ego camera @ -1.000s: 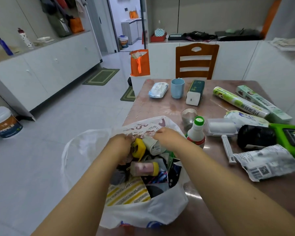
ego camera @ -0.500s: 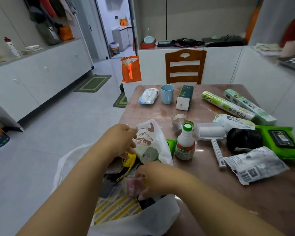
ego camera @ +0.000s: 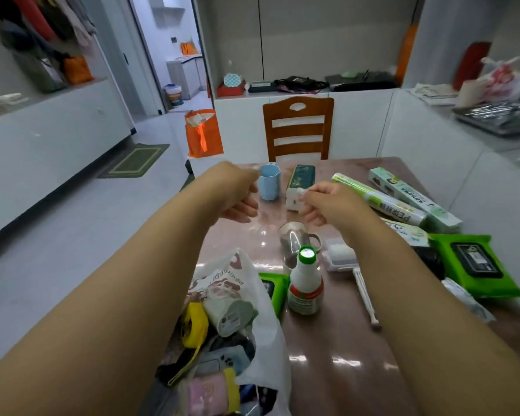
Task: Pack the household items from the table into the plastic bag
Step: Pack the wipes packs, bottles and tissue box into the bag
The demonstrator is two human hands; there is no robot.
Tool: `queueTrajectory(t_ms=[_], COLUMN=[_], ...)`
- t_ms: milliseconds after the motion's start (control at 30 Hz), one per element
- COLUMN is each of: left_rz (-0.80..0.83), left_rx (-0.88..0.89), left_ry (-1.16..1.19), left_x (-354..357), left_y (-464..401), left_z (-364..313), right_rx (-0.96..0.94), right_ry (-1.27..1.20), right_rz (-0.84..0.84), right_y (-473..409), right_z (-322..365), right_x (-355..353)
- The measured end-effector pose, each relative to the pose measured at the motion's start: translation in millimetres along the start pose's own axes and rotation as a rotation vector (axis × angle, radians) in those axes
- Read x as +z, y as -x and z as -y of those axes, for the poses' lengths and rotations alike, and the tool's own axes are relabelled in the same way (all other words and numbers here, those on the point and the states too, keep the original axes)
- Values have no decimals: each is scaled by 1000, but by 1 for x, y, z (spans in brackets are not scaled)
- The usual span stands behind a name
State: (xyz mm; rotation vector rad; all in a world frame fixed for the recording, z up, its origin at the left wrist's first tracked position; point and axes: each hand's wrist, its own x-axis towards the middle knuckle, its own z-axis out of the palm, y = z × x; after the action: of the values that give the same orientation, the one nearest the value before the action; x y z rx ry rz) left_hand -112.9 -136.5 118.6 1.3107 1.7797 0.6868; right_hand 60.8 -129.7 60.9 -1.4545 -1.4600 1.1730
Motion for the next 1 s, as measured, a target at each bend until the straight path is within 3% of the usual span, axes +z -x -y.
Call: queueTrajectory(t_ms=[267, 400, 533, 767, 1000], left_rz=[219, 431, 627, 768, 810], left_rx=[-180, -197, -262, -34, -11], left_ry=[-289, -607, -760, -1050, -1026], left_x=[16, 26, 57, 83, 71], left_y=[-103, -135, -141, -143, -148], left_z=[13, 52, 102, 142, 139], right_rx=[236, 285, 289, 306, 237], right_ry=[50, -14, -16, 3, 49], right_rz=[4, 60, 109, 28, -96], right_y=[-67, -85, -93, -89, -79], right_z=[-63, -79, -87, -95, -97], right_x=[-15, -5, 5, -7, -38])
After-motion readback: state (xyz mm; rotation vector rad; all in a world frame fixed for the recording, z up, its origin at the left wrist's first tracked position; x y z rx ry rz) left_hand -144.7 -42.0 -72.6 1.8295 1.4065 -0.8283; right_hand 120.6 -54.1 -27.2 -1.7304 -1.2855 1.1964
